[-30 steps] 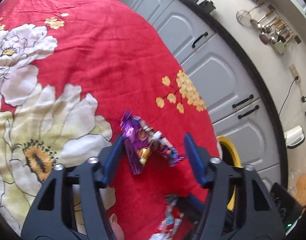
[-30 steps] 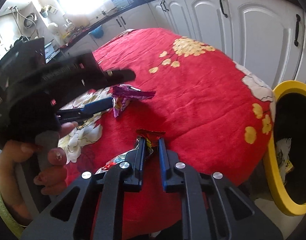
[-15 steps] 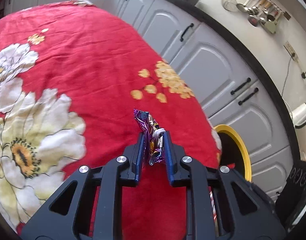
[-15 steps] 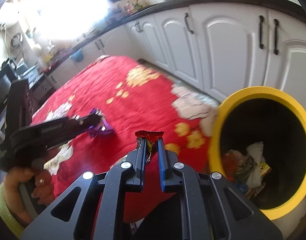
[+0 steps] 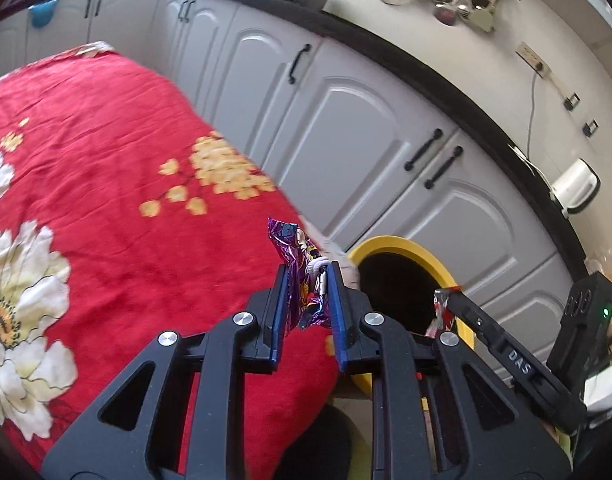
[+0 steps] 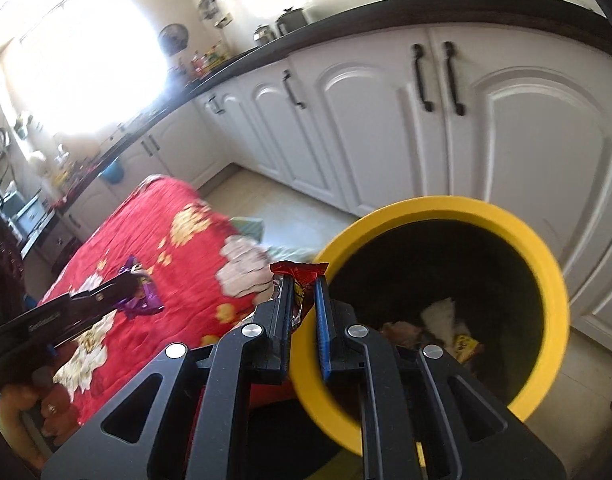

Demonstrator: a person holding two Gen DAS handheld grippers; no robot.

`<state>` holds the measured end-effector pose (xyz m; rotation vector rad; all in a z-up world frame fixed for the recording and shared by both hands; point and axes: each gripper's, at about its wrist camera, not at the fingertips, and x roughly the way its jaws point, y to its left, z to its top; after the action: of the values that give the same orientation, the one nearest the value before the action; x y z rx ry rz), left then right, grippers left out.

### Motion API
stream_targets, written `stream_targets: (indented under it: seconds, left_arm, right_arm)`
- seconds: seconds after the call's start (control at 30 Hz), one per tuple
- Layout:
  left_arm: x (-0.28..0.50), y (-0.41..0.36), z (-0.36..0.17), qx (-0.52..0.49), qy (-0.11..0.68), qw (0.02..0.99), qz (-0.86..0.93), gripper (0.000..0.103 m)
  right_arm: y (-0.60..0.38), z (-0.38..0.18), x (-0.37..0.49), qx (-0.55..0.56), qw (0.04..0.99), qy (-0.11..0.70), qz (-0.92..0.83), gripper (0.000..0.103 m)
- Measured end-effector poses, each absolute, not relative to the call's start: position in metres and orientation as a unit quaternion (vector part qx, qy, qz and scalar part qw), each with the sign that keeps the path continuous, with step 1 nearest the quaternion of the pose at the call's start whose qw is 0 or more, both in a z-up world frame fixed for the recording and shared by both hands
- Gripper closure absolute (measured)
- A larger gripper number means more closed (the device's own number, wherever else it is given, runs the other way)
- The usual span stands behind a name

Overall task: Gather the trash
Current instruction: 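Carry the purple and red wrappers over the yellow bin with both grippers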

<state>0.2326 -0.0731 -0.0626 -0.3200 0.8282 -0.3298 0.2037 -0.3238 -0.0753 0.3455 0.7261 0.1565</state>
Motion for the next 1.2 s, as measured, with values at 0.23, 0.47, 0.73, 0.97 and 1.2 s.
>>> stream_targets:
  seconds: [0.23, 0.47, 0.73, 0.97, 1.2]
  left_arm:
    - [0.228, -0.102, -0.054, -0.133, 0.390, 0.893, -0.180, 0.090]
    - [0.223, -0.130, -0.055, -0.110, 0.389, 0.893, -0.200, 0.090]
    - [0.221, -0.154, -0.064, -0.091, 0.396, 0.888, -0.215, 0.090]
    - [0.219, -0.173, -0.073, -0.072, 0.401, 0.884, -0.228, 0.090]
    - [0.219, -0.192, -0.083, -0.052, 0.409, 0.879, -0.238, 0.089]
  right_arm:
    - [-0.358, -0.072, 0.200, 0.170, 0.924, 0.339, 0.045, 0.092]
    - [-0.385, -0.080, 0.192, 0.167, 0.926, 0.339, 0.017, 0.092]
    - [-0.404, -0.091, 0.184, 0.161, 0.925, 0.343, -0.003, 0.092]
    - [-0.415, -0.101, 0.182, 0.155, 0.924, 0.349, -0.016, 0.092]
    - [-0.419, -0.113, 0.182, 0.148, 0.920, 0.362, -0.018, 0.092]
